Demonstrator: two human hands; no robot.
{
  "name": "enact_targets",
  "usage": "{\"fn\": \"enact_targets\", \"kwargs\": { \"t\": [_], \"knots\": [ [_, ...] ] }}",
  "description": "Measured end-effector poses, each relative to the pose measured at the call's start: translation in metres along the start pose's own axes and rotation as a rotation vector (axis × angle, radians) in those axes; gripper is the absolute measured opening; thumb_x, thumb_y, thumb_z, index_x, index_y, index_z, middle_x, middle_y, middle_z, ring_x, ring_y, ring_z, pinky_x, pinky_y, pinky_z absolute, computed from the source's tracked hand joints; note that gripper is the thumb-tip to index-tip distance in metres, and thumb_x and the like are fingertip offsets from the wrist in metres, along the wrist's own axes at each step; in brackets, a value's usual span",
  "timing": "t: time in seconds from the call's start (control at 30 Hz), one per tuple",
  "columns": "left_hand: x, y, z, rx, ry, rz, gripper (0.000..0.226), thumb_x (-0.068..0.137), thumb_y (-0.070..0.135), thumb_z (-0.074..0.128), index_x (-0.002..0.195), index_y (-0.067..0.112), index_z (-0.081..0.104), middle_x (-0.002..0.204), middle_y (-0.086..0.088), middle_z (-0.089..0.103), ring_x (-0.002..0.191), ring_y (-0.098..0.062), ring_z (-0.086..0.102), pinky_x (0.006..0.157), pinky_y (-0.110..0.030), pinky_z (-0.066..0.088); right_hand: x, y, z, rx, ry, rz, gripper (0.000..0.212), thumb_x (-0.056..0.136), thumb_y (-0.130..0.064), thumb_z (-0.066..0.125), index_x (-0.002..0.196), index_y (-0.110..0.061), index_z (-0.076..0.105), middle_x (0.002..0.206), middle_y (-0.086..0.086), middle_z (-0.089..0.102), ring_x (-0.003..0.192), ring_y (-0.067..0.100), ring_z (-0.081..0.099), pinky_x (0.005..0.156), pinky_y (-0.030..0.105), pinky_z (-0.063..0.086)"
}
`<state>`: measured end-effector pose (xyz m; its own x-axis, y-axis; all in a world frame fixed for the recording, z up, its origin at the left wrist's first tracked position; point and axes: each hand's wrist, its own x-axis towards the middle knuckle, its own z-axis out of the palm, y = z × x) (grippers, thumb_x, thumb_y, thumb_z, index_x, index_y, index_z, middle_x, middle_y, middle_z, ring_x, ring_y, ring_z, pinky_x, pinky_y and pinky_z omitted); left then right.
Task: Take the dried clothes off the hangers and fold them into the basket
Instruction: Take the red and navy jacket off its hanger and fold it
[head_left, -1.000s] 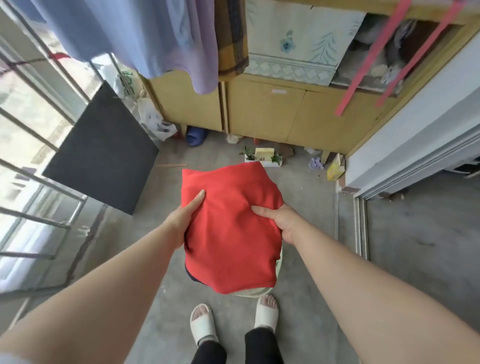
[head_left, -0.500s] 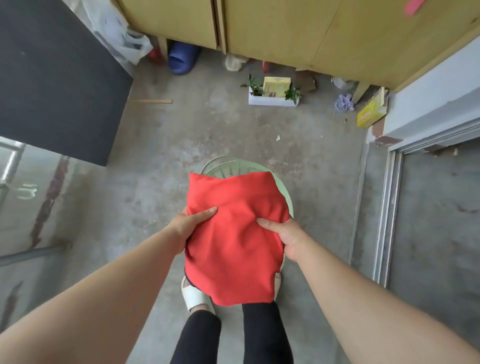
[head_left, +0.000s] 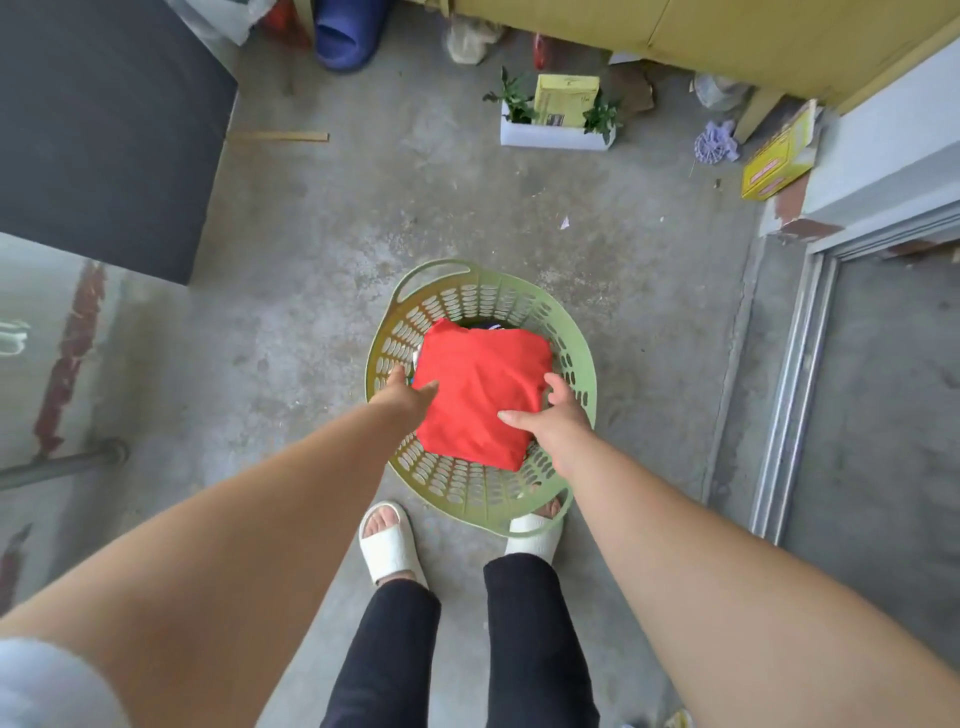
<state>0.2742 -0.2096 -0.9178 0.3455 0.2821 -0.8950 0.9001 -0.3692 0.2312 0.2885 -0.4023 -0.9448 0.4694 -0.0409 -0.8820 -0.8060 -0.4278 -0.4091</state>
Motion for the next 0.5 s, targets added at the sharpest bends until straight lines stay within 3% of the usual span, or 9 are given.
{"fn": "enact_targets", "kwargs": {
  "t": [0.23,0.37,0.5],
  "knots": [
    [-0.055,0.013,-0.010,0.058,-0.001,0.046,0.065,0.097,0.048,0.038,0.152,0.021,0.014,0.151,-0.009,0.034,0.134,-0.034,0.039,0.105,-0.042,0.035,-0.049,-0.023,-0.003,0.019,-0.032,-0.048,0.100,0.069,-0.017,0.085,0.149,-0.026,0.026,0.149,0.008,0.038,0.131,0.024,0.044,0.110,0.041,0.036],
    [-0.094,0.020,-0.019,-0.042,-0.020,0.099,0.056,0.097,0.048,0.040,0.144,0.017,0.036,0.140,-0.011,0.049,0.124,-0.032,0.050,0.101,-0.040,0.042,-0.084,-0.035,-0.005,0.051,-0.026,-0.053,0.100,0.067,-0.016,0.087,0.148,-0.027,0.029,0.143,0.008,0.044,0.125,0.025,0.049,0.108,0.044,0.040],
    [-0.138,0.024,-0.028,-0.242,-0.064,0.104,0.044,0.098,0.039,0.045,0.132,0.011,0.049,0.126,-0.007,0.058,0.102,-0.023,0.064,0.069,-0.028,0.047,-0.126,-0.050,-0.014,0.067,-0.047,-0.085,0.093,0.070,-0.012,0.084,0.146,-0.024,0.031,0.137,0.009,0.048,0.122,0.026,0.051,0.105,0.040,0.041]
  ]
}}
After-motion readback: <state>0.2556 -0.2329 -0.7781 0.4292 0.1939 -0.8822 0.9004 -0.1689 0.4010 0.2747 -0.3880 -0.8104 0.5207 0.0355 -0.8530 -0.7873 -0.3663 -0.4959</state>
